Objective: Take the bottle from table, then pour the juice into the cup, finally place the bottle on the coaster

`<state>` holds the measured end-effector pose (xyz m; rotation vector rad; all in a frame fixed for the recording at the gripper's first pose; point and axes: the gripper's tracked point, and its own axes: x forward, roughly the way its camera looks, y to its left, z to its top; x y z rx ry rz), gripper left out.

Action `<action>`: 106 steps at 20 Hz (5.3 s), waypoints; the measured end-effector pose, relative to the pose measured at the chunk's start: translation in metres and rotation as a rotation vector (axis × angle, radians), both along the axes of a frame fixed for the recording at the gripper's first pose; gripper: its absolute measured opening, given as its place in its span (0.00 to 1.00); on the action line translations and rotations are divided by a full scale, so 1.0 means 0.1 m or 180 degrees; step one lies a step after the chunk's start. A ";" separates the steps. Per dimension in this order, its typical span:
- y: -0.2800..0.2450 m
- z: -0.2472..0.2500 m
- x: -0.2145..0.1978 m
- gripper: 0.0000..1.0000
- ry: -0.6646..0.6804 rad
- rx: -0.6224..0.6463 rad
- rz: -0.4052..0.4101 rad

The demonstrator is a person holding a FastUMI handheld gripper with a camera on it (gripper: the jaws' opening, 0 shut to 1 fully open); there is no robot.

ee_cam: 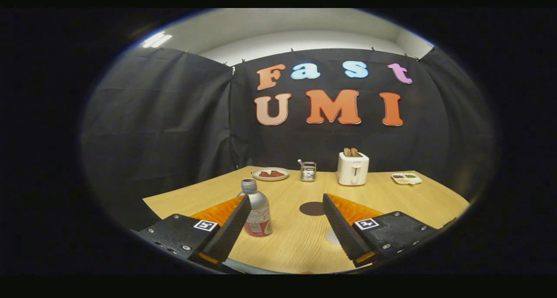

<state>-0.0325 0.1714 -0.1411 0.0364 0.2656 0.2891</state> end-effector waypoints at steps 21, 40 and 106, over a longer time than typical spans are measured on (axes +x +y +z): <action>0.77 -0.84 0.24 0.98 0.0417 -0.0017 -0.0078; 0.83 -1.06 0.36 0.77 0.0976 0.0773 -0.0475; 0.14 -0.34 0.67 0.72 0.1821 0.5837 -0.1251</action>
